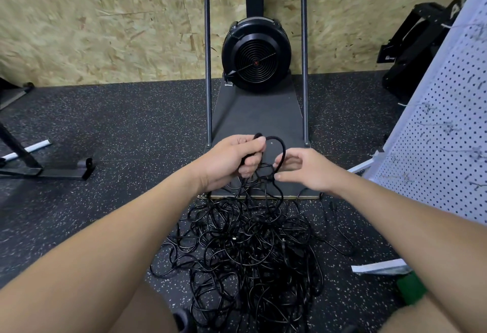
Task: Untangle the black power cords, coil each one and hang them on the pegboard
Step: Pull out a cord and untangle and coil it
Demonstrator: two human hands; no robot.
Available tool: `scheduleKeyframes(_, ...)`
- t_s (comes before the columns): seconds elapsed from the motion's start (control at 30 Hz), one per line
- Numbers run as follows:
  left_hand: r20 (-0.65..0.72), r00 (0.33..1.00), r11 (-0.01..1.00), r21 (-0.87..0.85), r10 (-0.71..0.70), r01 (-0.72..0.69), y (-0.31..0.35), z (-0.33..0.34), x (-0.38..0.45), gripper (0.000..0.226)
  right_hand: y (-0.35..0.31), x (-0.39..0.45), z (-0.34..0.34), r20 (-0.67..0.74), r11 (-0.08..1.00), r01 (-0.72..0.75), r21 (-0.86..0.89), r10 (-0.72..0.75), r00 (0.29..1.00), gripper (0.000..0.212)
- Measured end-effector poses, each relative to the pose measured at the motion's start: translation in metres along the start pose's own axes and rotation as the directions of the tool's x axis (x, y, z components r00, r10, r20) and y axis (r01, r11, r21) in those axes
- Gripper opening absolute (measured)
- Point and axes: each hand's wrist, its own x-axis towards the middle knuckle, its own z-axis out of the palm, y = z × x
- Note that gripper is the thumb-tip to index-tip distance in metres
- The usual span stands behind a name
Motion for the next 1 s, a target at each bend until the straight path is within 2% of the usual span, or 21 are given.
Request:
scheduleKeyframes(0.07, -0.025, 1.000, 0.999, -0.044, 0.016, -0.017, 0.001, 0.002, 0.001, 0.025, 0.007, 0.003, 0.008, 0.008, 0.992, -0.058, 0.109, 0.058, 0.998, 0.030)
scheduleKeyframes(0.17, -0.092, 0.995, 0.993, -0.106, 0.038, -0.048, 0.000, 0.003, 0.005, 0.026, 0.010, 0.008, 0.017, 0.006, 0.974, -0.134, 0.181, 0.136, 0.991, 0.023)
scheduleKeyframes(0.23, -0.138, 0.989, 0.987, -0.141, 0.058, -0.077, 0.001, 0.002, 0.006, 0.025, 0.008, 0.014, 0.020, -0.016, 0.931, -0.195, 0.308, 0.210, 0.978, 0.023)
scheduleKeyframes(0.3, -0.162, 0.984, 0.986, -0.134, 0.079, -0.101, 0.002, -0.001, 0.006, 0.024, 0.005, 0.020, 0.020, -0.076, 0.873, -0.218, 0.437, 0.277, 0.958, 0.023)
scheduleKeyframes(0.37, -0.183, 0.980, 0.986, -0.131, 0.080, -0.105, 0.002, -0.007, 0.007, 0.024, 0.000, 0.024, 0.021, -0.168, 0.864, -0.198, 0.463, 0.305, 0.937, 0.021)
scheduleKeyframes(0.47, -0.217, 0.972, 0.981, -0.150, 0.086, -0.120, 0.000, -0.013, 0.008, 0.017, -0.004, 0.026, 0.024, -0.293, 0.934, -0.133, 0.332, 0.236, 0.926, 0.017)
scheduleKeyframes(0.53, -0.250, 0.961, 0.979, -0.132, 0.116, -0.152, -0.003, -0.012, 0.009, 0.018, -0.010, 0.024, 0.027, -0.324, 0.993, -0.080, 0.091, 0.106, 0.940, 0.026)
scheduleKeyframes(0.6, -0.270, 0.953, 0.974, -0.135, 0.141, -0.182, -0.004, -0.008, 0.011, 0.019, -0.023, 0.020, 0.031, -0.249, 0.970, -0.007, -0.244, -0.055, 0.967, 0.033)
scheduleKeyframes(0.63, -0.265, 0.952, 0.971, -0.139, 0.154, -0.196, -0.006, -0.006, 0.012, 0.020, -0.031, 0.017, 0.034, -0.191, 0.935, 0.031, -0.354, -0.104, 0.976, 0.034)
scheduleKeyframes(0.7, -0.262, 0.951, 0.968, -0.141, 0.166, -0.208, -0.007, -0.003, 0.013, 0.019, -0.045, 0.011, 0.038, -0.105, 0.883, 0.082, -0.462, -0.146, 0.984, 0.034)
scheduleKeyframes(0.77, -0.285, 0.942, 0.969, -0.119, 0.175, -0.215, -0.009, -0.004, 0.015, 0.018, -0.055, 0.005, 0.035, -0.049, 0.883, 0.131, -0.451, -0.171, 0.984, 0.028)
scheduleKeyframes(0.83, -0.315, 0.930, 0.973, -0.071, 0.187, -0.220, -0.009, -0.006, 0.016, 0.019, -0.059, -0.002, 0.028, -0.003, 0.948, 0.136, -0.287, -0.143, 0.990, 0.011)
scheduleKeyframes(0.9, -0.329, 0.927, 0.981, -0.017, 0.179, -0.196, -0.007, -0.007, 0.015, 0.021, -0.060, -0.008, 0.021, 0.058, 0.966, 0.153, -0.210, -0.143, 0.988, 0.026)
scheduleKeyframes(0.93, -0.332, 0.927, 0.984, 0.080, 0.178, -0.160, -0.005, -0.006, 0.013, 0.024, -0.061, -0.009, 0.019, 0.071, 0.961, 0.177, -0.213, -0.166, 0.984, 0.028)
scheduleKeyframes(0.97, -0.334, 0.922, 0.961, 0.252, 0.195, -0.112, -0.005, -0.007, 0.012, 0.027, -0.062, -0.011, 0.019, 0.058, 0.954, 0.203, -0.223, -0.195, 0.979, 0.026)
scheduleKeyframes(1.0, -0.327, 0.917, 0.877, 0.478, 0.229, -0.049, -0.003, -0.006, 0.011, 0.032, -0.064, -0.012, 0.017, 0.028, 0.946, 0.223, -0.237, -0.223, 0.974, 0.021)
